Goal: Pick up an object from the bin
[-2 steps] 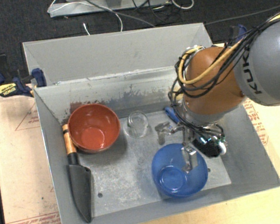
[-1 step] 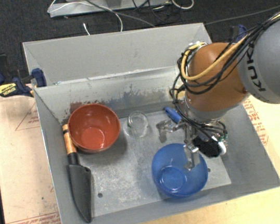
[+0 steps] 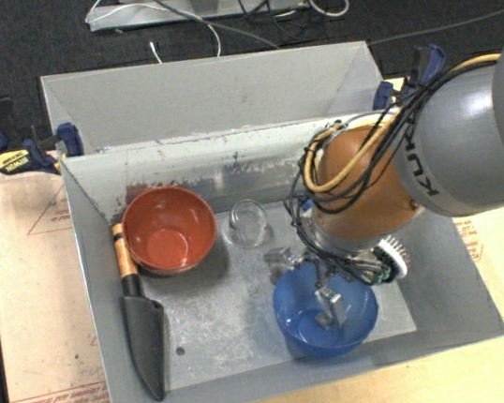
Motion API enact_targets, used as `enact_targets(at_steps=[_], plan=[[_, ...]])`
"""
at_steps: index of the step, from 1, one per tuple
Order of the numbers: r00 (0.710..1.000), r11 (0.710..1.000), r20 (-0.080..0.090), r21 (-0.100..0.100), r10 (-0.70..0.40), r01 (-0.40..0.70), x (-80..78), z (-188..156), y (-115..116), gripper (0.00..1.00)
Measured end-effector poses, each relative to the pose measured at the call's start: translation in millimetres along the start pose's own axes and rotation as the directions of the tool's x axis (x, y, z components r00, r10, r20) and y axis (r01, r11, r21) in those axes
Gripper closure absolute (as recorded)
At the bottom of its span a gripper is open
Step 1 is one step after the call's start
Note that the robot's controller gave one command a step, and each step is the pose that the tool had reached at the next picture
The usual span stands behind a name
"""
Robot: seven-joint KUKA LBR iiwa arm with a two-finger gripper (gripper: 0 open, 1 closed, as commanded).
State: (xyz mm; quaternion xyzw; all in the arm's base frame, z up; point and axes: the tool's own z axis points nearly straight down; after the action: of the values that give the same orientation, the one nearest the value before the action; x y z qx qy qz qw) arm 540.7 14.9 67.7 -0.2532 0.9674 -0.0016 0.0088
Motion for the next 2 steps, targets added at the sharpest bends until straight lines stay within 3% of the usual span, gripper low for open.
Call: enact_targets(at_steps=[1,2], plan=[[1.0,1.0,0.028,0.016,-0.007,0.007,17.4,-10.4,-0.8,1.0],[1.0,1.0,0.028,0.016,-0.007,0.007,17.4,-10.4,-0.8,1.0]])
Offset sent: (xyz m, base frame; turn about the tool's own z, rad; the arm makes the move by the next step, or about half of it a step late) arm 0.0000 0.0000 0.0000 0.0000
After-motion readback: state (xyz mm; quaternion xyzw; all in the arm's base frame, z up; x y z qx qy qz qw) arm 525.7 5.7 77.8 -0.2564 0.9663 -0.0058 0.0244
